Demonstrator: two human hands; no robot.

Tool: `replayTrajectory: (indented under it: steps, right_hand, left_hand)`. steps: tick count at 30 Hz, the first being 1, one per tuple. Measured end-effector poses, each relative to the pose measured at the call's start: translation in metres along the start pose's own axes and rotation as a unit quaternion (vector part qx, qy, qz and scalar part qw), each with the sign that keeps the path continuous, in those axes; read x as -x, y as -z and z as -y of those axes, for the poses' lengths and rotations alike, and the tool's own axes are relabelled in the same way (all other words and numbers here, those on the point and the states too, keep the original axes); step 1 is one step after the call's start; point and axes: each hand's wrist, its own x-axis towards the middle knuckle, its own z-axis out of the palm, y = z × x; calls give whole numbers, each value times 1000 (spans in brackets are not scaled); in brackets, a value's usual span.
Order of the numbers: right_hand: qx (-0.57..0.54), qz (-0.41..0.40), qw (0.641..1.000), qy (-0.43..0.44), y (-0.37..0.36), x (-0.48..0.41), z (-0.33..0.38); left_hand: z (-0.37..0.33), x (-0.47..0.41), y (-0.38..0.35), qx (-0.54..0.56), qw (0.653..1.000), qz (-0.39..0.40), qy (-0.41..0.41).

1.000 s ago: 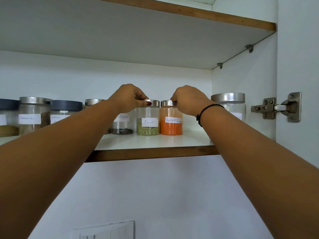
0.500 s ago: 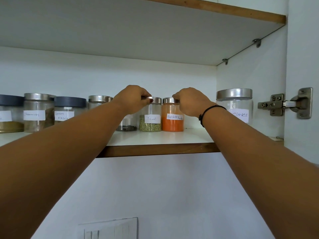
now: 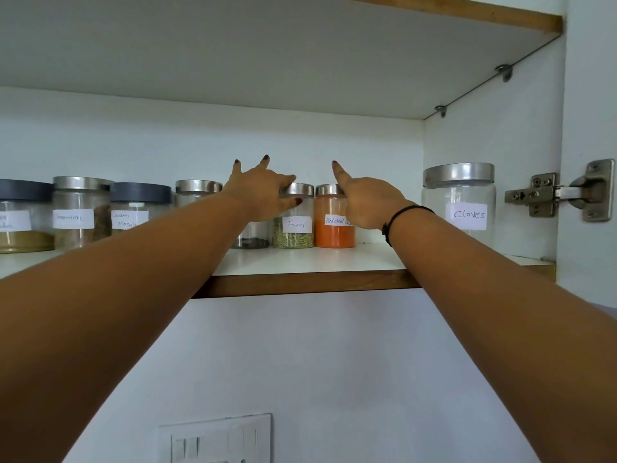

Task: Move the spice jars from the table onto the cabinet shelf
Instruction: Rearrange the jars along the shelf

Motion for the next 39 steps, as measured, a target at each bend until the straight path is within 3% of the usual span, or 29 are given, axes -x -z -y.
replayTrajectory:
  steps: [16, 21, 26, 31, 33, 36, 39]
  right_hand:
    - [-110, 41, 993, -6, -5, 5, 2]
    - [-51, -88, 995, 21, 6, 21, 11]
    - [-79, -210, 973, 60, 36, 58, 12]
    - [-85, -240, 965, 59, 80, 94, -12]
    - [-71, -258, 963, 36, 94, 105, -27]
    - [-53, -255, 965, -20, 100, 116, -49]
    - [-64, -240, 966, -70, 98, 122, -62]
  left_hand:
    - [-2, 4, -5, -51, 999, -1, -13]
    - [-7, 7, 3, 43, 991, -126, -30]
    - [-13, 12, 9, 122, 970, -209, -33]
    - [-49, 19, 20, 36, 980, -177, -89]
    - [-73, 20, 24, 117, 972, -176, -101]
    - [-118, 23, 31, 304, 931, -158, -127]
    - [-151, 26, 36, 365, 904, -132, -179]
